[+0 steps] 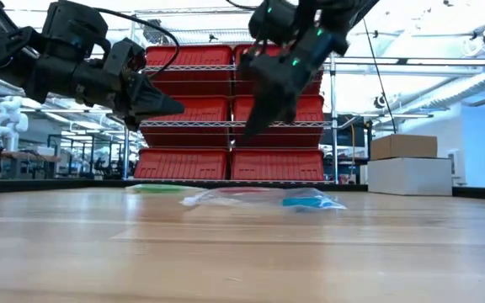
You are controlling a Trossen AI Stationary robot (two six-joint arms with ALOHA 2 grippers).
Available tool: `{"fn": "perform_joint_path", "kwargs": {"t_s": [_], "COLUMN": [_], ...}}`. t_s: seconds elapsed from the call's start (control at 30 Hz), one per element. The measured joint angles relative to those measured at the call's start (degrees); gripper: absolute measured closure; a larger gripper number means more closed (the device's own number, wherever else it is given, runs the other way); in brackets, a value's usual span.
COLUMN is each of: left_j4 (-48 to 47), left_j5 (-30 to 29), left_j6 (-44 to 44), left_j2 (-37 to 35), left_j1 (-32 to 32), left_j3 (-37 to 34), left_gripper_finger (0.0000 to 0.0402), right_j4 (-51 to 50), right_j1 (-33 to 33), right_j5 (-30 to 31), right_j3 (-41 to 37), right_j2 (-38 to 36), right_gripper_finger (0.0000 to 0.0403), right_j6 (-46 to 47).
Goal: Sort rubber bands
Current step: Close the transparent zip bag that contains blue rubber bands
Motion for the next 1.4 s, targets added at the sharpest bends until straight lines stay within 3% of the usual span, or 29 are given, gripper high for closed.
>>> {"fn": "perform_joint_path", "kwargs": {"t_s": [0.17, 0.33, 0.43, 0.6, 0.73, 0.93, 1.07, 1.17, 1.4], "left_j4": [-1.1, -1.5, -2.3, -3.9, -4.7, -4.6, -4.6, -4.6, -5.0], "left_j5": [0.2, 0.3, 0.4, 0.4, 0.3, 0.0, 0.0, -0.1, -0.3], "left_j6": [0.1, 2.1, 3.1, 4.1, 4.2, 4.1, 3.5, 2.8, 2.7], "left_j2": [0.0, 0.0, 0.0, 0.0, 0.0, 0.0, 0.0, 0.0, 0.0], "left_j1": [0.0, 0.0, 0.0, 0.0, 0.0, 0.0, 0.0, 0.0, 0.0], "left_j3": [0.0, 0.0, 0.0, 0.0, 0.0, 0.0, 0.0, 0.0, 0.1], "left_gripper_finger": [0.0396, 0.0396, 0.0396, 0.0396, 0.0396, 0.0396, 0.0396, 0.0396, 0.0396], "right_j4": [-7.4, -0.2, 5.6, 5.2, 2.4, -8.6, -12.8, -12.0, -9.7], "right_j1": [3.4, 9.9, 10.9, 9.7, 7.8, 3.4, 0.8, 1.1, 3.3], "right_j5": [0.1, -0.4, 0.3, 5.1, 6.1, 16.6, 16.9, 16.0, 16.0], "right_j3": [-0.1, 0.0, 0.1, 4.2, 8.6, 10.7, 10.3, 9.8, 10.0], "right_j2": [-1.3, 3.8, 8.5, 15.0, 17.4, 17.1, 16.6, 15.6, 10.5], "right_gripper_finger": [0.0386, 0.0360, 0.0368, 0.0399, 0.0400, 0.0402, 0.0402, 0.0402, 0.0382], "right_j6": [-0.4, -11.8, -13.9, -14.8, -10.3, 12.3, 19.5, 16.6, -0.2]}}
